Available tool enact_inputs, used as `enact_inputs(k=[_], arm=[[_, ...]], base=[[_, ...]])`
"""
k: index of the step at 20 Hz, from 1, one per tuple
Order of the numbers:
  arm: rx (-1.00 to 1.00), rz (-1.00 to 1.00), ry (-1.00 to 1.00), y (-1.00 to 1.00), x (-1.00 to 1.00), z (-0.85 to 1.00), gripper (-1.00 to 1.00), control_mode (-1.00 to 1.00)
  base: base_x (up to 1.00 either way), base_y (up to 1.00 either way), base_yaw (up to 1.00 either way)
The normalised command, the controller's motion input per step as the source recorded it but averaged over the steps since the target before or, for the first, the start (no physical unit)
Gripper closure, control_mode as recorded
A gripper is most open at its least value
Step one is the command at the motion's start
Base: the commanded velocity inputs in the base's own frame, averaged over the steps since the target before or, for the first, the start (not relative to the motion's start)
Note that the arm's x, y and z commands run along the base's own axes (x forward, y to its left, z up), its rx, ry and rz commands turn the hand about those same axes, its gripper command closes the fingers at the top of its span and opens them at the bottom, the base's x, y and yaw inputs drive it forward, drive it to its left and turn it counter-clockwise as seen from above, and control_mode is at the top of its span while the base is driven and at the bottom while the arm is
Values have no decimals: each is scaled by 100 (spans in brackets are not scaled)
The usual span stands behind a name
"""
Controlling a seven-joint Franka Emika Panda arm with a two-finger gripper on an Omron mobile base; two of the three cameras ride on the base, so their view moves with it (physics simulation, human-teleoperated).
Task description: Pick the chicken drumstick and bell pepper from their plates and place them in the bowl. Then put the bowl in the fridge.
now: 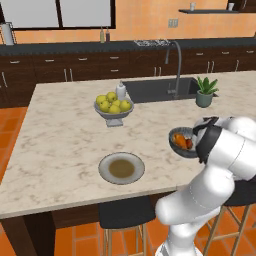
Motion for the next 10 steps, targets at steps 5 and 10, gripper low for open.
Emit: enact_inputs(k=[5, 10], arm=[[-3, -3, -1, 37, 3, -24, 100, -100], [-14, -21, -4, 77, -1, -11, 100, -100]], base=[[0, 0, 0], [0, 0, 0]])
